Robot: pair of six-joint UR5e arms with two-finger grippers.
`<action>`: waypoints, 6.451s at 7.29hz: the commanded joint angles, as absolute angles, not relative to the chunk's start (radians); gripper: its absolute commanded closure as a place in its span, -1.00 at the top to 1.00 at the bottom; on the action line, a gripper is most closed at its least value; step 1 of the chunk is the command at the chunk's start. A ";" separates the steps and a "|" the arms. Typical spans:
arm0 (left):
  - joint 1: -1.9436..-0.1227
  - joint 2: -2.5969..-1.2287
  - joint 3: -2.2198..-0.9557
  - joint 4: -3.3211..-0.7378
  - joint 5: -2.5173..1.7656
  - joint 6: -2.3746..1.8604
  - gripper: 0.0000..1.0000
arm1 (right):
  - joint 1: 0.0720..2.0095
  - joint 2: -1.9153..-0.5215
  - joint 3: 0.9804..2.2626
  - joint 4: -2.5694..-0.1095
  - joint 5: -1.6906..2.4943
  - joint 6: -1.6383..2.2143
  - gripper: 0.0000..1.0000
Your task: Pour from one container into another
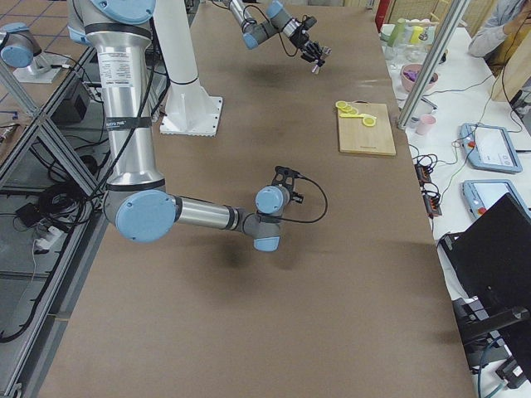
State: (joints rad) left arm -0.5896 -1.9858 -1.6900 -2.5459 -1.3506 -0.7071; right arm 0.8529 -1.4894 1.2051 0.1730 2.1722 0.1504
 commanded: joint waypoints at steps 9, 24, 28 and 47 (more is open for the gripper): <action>-0.689 -2.002 -1.667 -2.614 -1.696 -0.575 -1.00 | 0.877 -1.494 1.296 0.115 2.183 0.149 -0.24; -0.681 -2.064 -1.562 -2.617 -1.726 -0.563 -1.00 | 1.002 -1.264 1.605 -0.482 2.388 0.118 -1.00; -0.680 -2.100 -1.483 -2.674 -1.735 -0.563 -1.00 | 1.005 -1.266 1.621 -0.488 2.387 0.117 -1.00; -0.506 -2.161 -1.480 -2.743 -1.729 -0.215 -1.00 | 0.873 -1.258 1.828 -0.756 2.327 -0.248 -1.00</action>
